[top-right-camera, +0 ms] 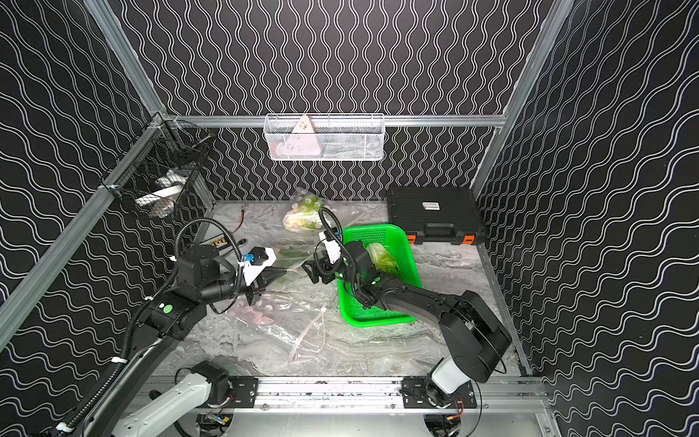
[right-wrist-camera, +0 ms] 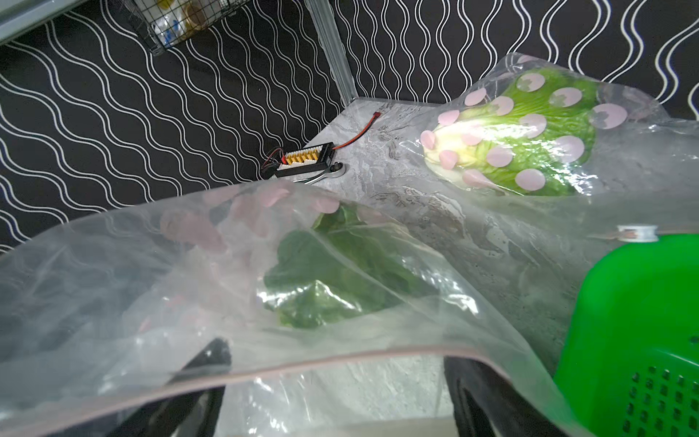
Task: Open the zip-top bag and take out the chinese cabbages
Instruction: Pick up the Chinese cabbage from the zipper food storage bag.
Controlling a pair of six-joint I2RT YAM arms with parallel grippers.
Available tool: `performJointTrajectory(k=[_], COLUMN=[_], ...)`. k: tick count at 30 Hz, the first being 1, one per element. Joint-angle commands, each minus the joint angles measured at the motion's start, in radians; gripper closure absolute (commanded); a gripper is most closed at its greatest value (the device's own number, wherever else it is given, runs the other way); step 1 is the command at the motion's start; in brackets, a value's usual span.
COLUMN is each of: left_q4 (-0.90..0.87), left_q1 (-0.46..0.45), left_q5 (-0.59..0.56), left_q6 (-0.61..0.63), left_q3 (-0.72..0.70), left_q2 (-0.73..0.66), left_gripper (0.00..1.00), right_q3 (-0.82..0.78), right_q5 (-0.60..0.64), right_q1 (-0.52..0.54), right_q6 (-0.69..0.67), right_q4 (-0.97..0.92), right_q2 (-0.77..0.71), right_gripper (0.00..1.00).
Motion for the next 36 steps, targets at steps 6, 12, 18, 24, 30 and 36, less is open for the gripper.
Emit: performJointTrajectory(k=[6, 12, 18, 24, 30, 36], left_q4=[0.197, 0.23, 0.229, 0.203, 0.244, 0.219], left_q1=[0.001, 0.002, 0.001, 0.001, 0.001, 0.002], left_q5=[0.01, -0.011, 0.003, 0.042, -0.033, -0.317], left_q6=[-0.128, -0.167, -0.167, -0.164, -0.225, -0.367], left_q3=[-0.102, -0.127, -0.125, -0.111, -0.117, -0.035], left_q2=[-0.008, -0.004, 0.01, 0.036, 0.049, 0.163], left_gripper=[1.0, 1.0, 1.0, 1.0, 0.77, 0.01], right_q3=[0.03, 0.055, 0.092, 0.115, 0.138, 0.175], right_q5=[-0.133, -0.225, -0.339, -0.392, -0.298, -0.286], right_q1=[-0.062, -0.075, -0.074, -0.071, -0.07, -0.076], right_q6=[0.063, 0.003, -0.039, -0.065, -0.065, -0.078], right_q4=[0.103, 0.106, 0.084, 0.076, 0.071, 0.12], right_q2=[0.134, 0.164, 0.184, 0.188, 0.229, 0.315], right_gripper=[0.37, 0.49, 0.49, 0.49, 0.46, 0.46])
